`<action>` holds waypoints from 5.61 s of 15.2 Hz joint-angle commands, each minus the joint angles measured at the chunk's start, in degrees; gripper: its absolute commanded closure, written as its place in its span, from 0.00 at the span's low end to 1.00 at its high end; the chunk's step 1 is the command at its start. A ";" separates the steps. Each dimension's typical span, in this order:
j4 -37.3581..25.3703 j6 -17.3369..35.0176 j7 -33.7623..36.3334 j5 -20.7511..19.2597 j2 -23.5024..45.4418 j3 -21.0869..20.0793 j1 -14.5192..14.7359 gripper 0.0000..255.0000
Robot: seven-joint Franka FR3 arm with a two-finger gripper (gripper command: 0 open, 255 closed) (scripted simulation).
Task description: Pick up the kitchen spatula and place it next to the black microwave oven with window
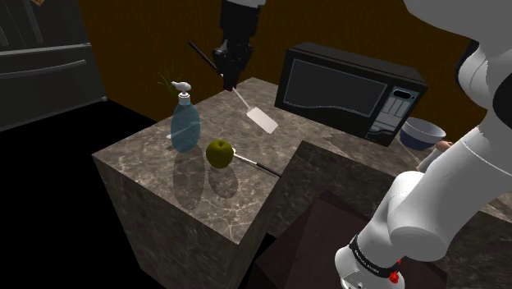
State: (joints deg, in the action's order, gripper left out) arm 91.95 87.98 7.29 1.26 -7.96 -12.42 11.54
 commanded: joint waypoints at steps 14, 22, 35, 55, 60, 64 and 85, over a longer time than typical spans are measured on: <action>-20.79 -13.81 1.16 -1.64 7.19 -0.83 0.47 1.00; -9.81 -13.41 -6.66 0.50 -3.54 3.96 -3.09 1.00; 4.93 -14.96 -23.62 -1.91 -19.59 16.10 -7.65 1.00; 4.04 -19.10 -52.02 -13.69 -25.37 38.62 -12.02 1.00; -0.24 -19.50 -60.14 -15.96 -22.96 45.87 -11.96 1.00; -4.97 -19.62 -67.19 -16.81 -19.64 52.91 -11.14 1.00; 6.82 -7.58 -73.74 -20.10 -21.88 61.16 -12.74 1.00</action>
State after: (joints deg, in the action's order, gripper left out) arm 97.58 79.56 -66.75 -18.66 -29.46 48.88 -1.02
